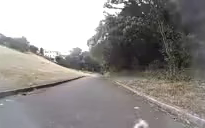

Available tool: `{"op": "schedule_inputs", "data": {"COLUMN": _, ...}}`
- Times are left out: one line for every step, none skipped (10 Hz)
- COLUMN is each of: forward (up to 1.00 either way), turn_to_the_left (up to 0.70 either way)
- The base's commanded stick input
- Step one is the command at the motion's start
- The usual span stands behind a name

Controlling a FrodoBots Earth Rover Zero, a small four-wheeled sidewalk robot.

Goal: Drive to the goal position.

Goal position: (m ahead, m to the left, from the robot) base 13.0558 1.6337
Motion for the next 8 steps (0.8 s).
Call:
{"op": "schedule_inputs", "data": {"forward": 0.70, "turn_to_the_left": 0.00}}
{"op": "schedule_inputs", "data": {"forward": 0.70, "turn_to_the_left": 0.00}}
{"op": "schedule_inputs", "data": {"forward": 0.70, "turn_to_the_left": 0.00}}
{"op": "schedule_inputs", "data": {"forward": 0.70, "turn_to_the_left": 0.00}}
{"op": "schedule_inputs", "data": {"forward": 0.70, "turn_to_the_left": 0.00}}
{"op": "schedule_inputs", "data": {"forward": 0.70, "turn_to_the_left": 0.00}}
{"op": "schedule_inputs", "data": {"forward": 0.70, "turn_to_the_left": 0.00}}
{"op": "schedule_inputs", "data": {"forward": 0.70, "turn_to_the_left": 0.00}}
